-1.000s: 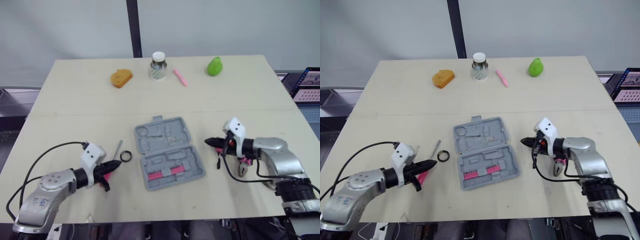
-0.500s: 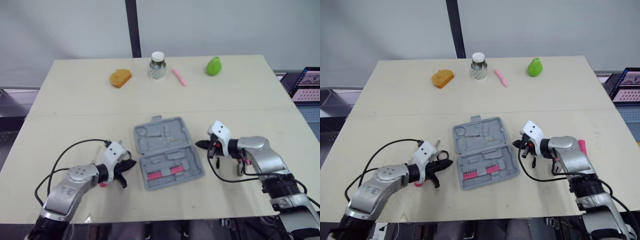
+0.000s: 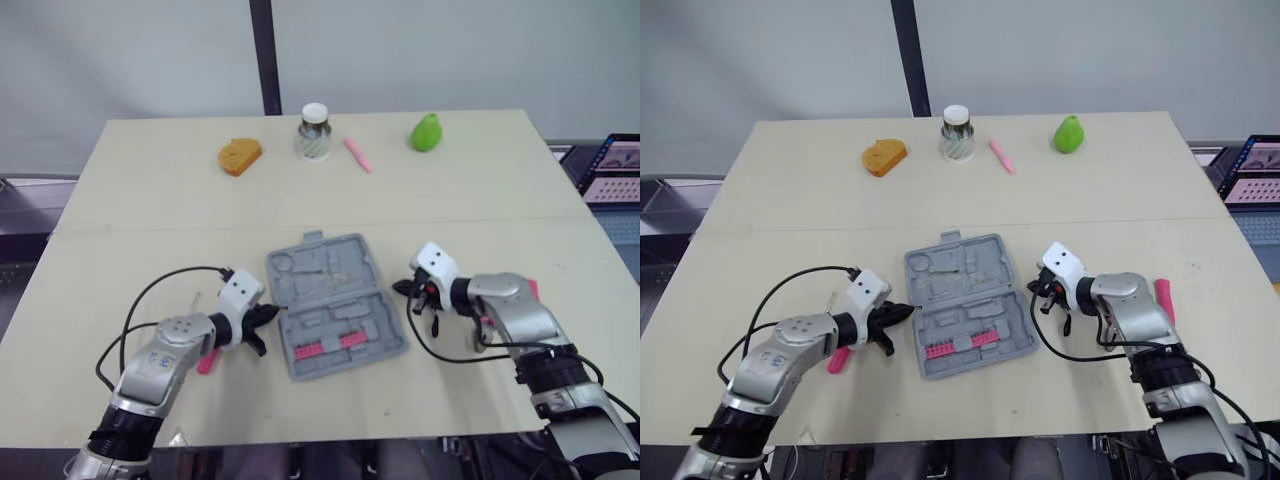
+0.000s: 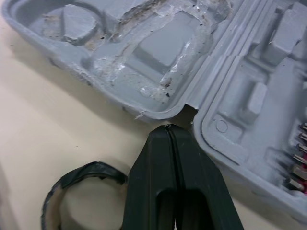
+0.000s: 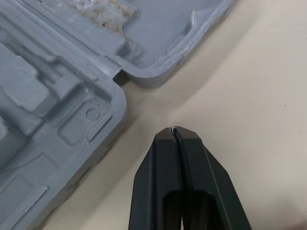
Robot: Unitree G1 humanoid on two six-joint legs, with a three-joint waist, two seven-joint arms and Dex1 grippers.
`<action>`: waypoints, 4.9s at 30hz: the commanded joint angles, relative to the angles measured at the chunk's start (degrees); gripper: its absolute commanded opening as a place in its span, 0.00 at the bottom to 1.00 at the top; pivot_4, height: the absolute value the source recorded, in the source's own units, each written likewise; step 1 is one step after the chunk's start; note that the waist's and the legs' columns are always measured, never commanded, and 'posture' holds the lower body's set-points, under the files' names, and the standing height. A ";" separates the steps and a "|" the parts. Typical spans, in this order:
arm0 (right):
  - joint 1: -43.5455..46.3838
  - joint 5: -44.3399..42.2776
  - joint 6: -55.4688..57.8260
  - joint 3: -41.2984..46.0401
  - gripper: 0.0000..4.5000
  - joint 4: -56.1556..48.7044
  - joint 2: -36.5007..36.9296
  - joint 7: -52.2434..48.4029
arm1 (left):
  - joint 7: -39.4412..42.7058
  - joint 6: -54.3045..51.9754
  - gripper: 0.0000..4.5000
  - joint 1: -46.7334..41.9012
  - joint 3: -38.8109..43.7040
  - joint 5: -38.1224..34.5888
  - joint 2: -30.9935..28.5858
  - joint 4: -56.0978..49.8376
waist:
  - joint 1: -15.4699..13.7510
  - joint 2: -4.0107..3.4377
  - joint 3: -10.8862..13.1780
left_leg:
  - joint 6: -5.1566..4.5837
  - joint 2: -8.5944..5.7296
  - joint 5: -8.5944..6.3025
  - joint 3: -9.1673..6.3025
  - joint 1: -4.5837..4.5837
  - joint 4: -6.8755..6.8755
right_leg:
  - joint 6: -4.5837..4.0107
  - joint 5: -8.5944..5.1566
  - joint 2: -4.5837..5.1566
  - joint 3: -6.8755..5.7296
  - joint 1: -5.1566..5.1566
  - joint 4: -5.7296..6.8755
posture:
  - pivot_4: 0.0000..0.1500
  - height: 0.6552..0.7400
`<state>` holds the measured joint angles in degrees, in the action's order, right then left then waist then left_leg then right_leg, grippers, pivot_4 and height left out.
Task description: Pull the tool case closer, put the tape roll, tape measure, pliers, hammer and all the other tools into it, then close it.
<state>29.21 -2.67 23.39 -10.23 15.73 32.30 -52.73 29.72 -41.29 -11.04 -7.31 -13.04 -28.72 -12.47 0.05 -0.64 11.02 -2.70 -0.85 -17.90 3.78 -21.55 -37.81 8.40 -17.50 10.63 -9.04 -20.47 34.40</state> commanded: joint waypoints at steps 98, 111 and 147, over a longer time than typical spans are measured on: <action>-28.50 -17.37 22.68 0.72 0.02 -43.14 12.84 -2.73 | 8.90 -7.85 0.00 18.84 -2.67 -3.76 -8.55 -17.26 | -1.57 0.02 -0.01 | 0.10 0.19 -0.32 -0.02 -0.06 -0.07 | -0.11 -0.05 -0.13 0.02 0.00 -0.49 | 1.00 1.00; -28.37 -16.62 20.61 2.06 0.02 -39.97 14.44 -2.98 | 8.80 -7.49 0.00 20.04 0.21 -4.47 -9.87 -17.14 | -1.57 0.02 -0.01 | 0.10 0.20 -0.33 -0.02 -0.07 -0.07 | -0.11 -0.05 -0.13 0.02 0.00 -0.50 | 1.00 1.00; -14.71 -18.89 -10.05 34.36 1.00 34.01 25.34 -11.77 | 8.60 6.30 1.00 30.58 55.13 -15.17 -11.96 9.43 | -0.91 0.03 0.01 | 0.18 0.35 -0.61 0.16 -0.10 -0.10 | -0.17 -0.05 -0.17 0.00 -0.04 -0.62 | 1.00 1.00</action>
<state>14.36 -21.81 14.95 22.98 49.26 55.74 -63.94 38.08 -36.23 19.24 46.88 -28.06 -40.40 -2.75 -0.86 -0.62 11.03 -2.29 -0.49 -18.65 3.94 -21.64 -37.91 8.23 -17.56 10.46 -9.03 -20.51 33.80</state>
